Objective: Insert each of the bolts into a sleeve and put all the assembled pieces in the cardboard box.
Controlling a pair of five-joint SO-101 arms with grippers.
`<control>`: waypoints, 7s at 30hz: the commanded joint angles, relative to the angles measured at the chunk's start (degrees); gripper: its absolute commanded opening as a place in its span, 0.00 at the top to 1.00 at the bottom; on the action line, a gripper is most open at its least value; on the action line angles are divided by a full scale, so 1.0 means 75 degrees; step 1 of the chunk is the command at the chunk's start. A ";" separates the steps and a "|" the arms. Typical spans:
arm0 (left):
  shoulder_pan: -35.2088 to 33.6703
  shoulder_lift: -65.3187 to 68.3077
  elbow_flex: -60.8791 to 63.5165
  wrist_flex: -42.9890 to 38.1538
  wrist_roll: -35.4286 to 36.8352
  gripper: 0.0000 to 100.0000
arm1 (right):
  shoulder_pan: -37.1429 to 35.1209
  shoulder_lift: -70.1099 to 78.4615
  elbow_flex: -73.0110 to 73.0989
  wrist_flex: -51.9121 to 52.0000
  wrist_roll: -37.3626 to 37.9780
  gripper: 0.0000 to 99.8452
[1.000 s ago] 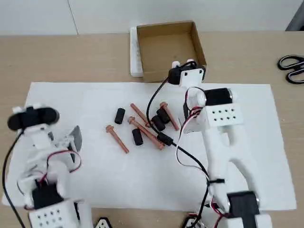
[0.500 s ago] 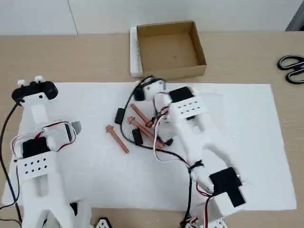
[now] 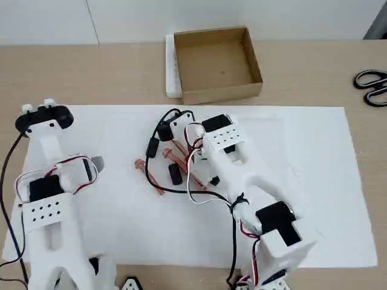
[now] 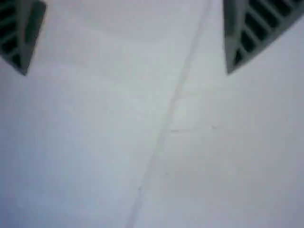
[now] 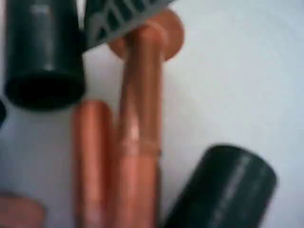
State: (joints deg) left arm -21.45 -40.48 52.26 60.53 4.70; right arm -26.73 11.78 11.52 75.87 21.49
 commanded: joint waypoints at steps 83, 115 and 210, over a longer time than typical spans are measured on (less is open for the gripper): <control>0.3528 0.4595 -0.2163 0.0129 0.4782 0.75 | 0.1002 -0.0440 -0.3634 0.3007 -0.0703 1.00; 0.3528 0.4595 -0.1588 -0.0715 0.5181 0.99 | 0.1002 -0.0440 -0.3634 0.3007 -0.0703 1.00; 0.6951 0.2426 -0.4273 -0.2415 0.3575 0.99 | 0.0088 -1.5314 1.0221 -0.4624 -0.3141 1.00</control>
State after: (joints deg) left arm 30.77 -18.24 20.62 42.42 29.32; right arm -26.11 -102.42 89.05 40.79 -1.45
